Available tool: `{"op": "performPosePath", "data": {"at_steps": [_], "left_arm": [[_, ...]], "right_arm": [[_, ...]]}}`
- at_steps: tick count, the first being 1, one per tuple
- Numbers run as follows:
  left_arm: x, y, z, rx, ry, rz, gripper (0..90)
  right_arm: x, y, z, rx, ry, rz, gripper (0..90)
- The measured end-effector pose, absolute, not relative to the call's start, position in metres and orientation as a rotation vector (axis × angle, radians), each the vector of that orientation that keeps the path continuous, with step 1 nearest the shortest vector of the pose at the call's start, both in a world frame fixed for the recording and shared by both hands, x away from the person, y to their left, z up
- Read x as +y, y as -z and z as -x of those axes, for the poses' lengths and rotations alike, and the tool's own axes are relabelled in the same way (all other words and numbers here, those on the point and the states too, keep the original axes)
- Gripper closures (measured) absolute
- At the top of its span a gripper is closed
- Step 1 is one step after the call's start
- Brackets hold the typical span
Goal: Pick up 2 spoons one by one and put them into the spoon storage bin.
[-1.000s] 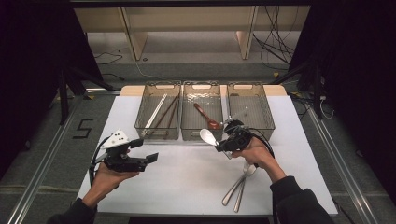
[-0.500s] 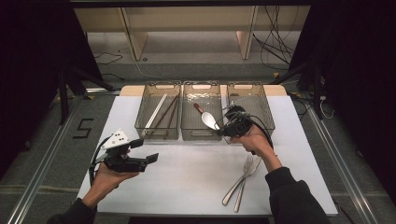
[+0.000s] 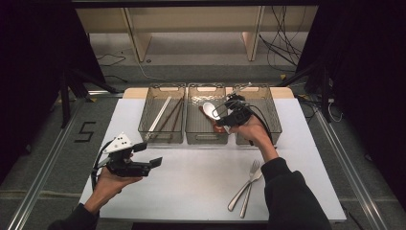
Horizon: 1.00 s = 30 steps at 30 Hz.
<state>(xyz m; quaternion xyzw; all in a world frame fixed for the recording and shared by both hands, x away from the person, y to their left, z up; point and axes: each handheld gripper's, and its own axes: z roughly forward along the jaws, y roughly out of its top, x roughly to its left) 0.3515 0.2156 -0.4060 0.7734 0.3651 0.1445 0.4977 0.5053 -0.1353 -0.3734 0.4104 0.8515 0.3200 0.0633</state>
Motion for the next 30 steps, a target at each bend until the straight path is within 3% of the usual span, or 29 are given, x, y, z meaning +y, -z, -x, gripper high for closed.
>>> {"op": "performPosePath", "data": {"at_steps": [30], "left_arm": [[0.216,0.406,-0.351,0.881,-0.346,-1.869,16.1]], "right_arm": [[-0.106,0.370,-0.544,2.521,-0.934,-1.352,75.4]]}}
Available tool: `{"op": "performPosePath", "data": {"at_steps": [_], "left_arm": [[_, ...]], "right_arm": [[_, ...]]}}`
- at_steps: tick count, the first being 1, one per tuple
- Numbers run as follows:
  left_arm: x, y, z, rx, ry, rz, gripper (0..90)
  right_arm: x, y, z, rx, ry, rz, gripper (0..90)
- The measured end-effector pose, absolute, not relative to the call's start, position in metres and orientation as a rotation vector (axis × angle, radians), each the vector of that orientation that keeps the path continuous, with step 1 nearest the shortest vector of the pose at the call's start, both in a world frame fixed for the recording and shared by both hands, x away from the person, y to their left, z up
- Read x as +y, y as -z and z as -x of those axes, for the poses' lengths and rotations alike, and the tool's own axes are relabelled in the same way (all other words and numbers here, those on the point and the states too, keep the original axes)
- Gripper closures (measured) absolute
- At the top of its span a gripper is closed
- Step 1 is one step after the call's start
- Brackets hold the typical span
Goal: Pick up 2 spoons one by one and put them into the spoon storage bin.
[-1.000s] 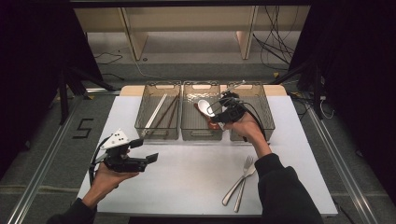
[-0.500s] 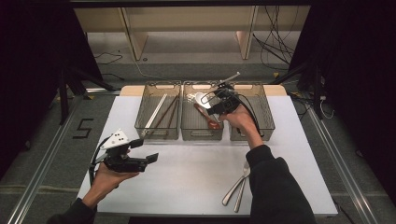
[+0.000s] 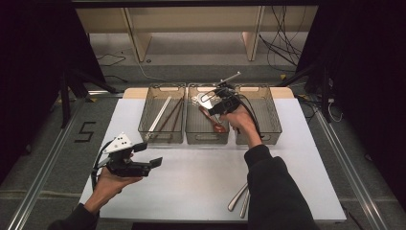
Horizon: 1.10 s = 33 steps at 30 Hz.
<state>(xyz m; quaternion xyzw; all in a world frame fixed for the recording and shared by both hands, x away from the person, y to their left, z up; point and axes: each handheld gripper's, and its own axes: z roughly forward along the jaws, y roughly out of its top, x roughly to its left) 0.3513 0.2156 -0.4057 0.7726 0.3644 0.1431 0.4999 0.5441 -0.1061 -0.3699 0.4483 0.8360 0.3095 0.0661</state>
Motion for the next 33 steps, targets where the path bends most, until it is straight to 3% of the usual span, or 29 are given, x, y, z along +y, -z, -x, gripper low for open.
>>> {"op": "performPosePath", "data": {"at_steps": [27,33], "left_arm": [[0.214,0.405,-0.351,0.870,-0.344,-1.870,16.0],[0.214,0.405,-0.351,0.871,-0.344,-1.870,16.0]], "right_arm": [[-0.087,0.393,-0.552,2.526,-0.865,-1.379,75.9],[-0.089,0.389,-0.551,2.524,-0.907,-1.380,71.0]]}}
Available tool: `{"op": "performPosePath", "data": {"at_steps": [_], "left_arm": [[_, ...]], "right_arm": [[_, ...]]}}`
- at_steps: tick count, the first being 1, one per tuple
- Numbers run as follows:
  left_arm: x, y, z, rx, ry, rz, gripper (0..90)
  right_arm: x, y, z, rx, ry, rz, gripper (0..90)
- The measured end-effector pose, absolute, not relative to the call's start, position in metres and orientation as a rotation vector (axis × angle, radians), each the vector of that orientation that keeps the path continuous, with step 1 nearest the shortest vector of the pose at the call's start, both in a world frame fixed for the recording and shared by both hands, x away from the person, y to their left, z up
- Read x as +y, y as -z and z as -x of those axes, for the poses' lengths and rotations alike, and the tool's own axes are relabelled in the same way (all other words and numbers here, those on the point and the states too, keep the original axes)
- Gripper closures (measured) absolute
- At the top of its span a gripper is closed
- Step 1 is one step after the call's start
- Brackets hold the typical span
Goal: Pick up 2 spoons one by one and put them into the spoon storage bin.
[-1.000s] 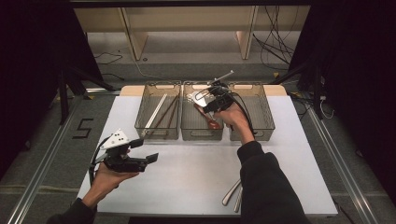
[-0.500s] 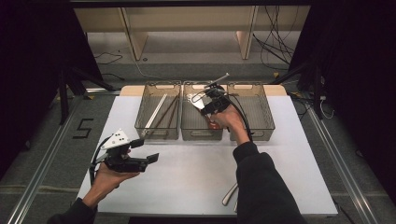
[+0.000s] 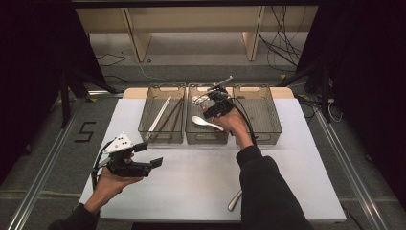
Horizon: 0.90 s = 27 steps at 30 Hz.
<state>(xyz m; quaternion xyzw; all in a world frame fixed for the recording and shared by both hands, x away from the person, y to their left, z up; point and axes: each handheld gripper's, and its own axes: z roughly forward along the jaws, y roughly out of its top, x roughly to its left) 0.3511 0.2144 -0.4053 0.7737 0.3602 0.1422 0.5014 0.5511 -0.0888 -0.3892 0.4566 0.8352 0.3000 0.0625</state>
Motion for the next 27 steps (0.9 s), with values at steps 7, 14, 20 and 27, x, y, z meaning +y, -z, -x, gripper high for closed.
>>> {"op": "performPosePath", "data": {"at_steps": [7,14,20,27], "left_arm": [[0.214,0.405,-0.351,0.871,-0.344,-1.870,16.0],[0.214,0.406,-0.351,0.874,-0.343,-1.871,16.0],[0.215,0.406,-0.351,0.873,-0.343,-1.876,16.1],[0.214,0.406,-0.351,0.874,-0.345,-1.877,16.0]], "right_arm": [[-0.098,0.383,-0.546,2.531,-0.941,-1.369,65.3],[-0.106,0.376,-0.535,2.545,-1.004,-1.334,52.4],[-0.115,0.366,-0.514,2.562,-1.053,-1.256,47.2],[-0.130,0.356,-0.478,2.571,-1.107,-1.173,45.6]]}}
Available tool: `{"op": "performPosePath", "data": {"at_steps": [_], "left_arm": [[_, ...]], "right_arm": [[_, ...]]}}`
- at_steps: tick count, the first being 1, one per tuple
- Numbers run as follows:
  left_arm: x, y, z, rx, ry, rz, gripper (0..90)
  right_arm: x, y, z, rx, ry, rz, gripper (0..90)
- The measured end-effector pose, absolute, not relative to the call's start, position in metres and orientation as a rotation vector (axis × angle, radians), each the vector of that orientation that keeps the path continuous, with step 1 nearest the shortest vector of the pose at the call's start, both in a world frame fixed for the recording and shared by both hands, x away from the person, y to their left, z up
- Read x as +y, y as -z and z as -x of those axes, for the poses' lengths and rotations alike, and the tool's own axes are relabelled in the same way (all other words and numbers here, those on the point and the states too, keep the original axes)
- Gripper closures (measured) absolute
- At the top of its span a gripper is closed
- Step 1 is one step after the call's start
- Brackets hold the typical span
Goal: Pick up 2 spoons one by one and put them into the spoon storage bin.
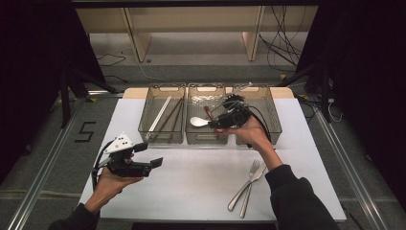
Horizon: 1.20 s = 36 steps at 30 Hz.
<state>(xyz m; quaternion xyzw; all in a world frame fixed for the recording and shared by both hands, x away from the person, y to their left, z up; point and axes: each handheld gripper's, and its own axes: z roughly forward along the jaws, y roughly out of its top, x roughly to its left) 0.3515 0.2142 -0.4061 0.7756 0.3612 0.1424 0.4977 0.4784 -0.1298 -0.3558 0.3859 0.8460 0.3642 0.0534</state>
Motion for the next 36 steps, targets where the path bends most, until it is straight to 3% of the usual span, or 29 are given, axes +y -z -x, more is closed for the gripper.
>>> {"op": "performPosePath", "data": {"at_steps": [15,28,36], "left_arm": [[0.213,0.406,-0.351,0.877,-0.346,-1.878,16.0],[0.213,0.406,-0.353,0.882,-0.346,-1.870,16.0],[0.214,0.406,-0.352,0.881,-0.348,-1.870,16.0]], "right_arm": [[-0.159,0.382,-0.414,2.626,-1.099,-1.132,43.8],[-0.166,0.408,-0.388,2.649,-1.084,-1.158,43.0],[-0.169,0.418,-0.380,2.692,-1.042,-1.140,47.7]]}}
